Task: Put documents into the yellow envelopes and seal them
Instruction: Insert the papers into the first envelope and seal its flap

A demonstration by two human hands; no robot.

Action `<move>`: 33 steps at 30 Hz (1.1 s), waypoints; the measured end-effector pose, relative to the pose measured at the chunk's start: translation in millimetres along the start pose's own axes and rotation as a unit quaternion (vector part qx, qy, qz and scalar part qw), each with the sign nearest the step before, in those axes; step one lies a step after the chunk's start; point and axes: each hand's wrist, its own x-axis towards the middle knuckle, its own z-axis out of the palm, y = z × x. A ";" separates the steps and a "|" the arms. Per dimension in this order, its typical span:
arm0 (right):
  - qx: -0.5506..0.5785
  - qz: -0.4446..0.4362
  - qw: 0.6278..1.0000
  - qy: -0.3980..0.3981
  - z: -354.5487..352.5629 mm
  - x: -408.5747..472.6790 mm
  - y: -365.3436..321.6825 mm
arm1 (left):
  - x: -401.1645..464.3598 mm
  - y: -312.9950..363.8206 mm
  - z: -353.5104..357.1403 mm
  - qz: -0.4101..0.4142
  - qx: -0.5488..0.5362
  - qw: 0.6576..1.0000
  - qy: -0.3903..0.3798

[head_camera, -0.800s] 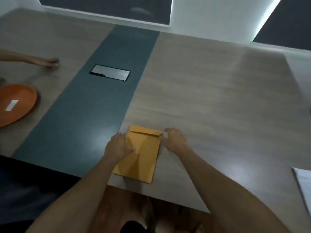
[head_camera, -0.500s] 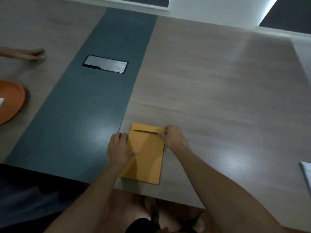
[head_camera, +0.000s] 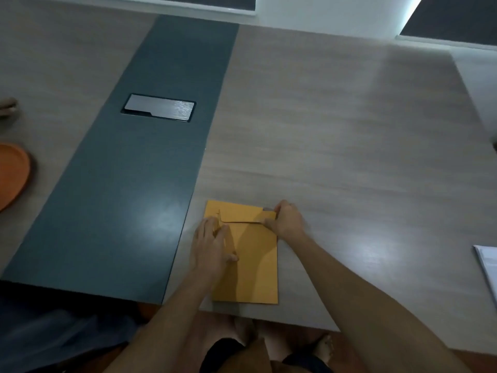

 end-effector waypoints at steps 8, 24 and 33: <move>0.005 0.038 0.999 0.028 -44.2 -26.5 98.6 | 14.1 77.7 9.7 0.098 0.062 0.991 -0.069; -0.004 0.034 0.997 0.073 -124.4 -49.0 279.1 | 33.8 308.3 52.5 0.242 0.131 0.959 -0.070; 0.053 -0.031 0.996 0.066 -136.7 -42.2 310.5 | 23.1 357.4 63.8 0.146 0.090 0.977 -0.128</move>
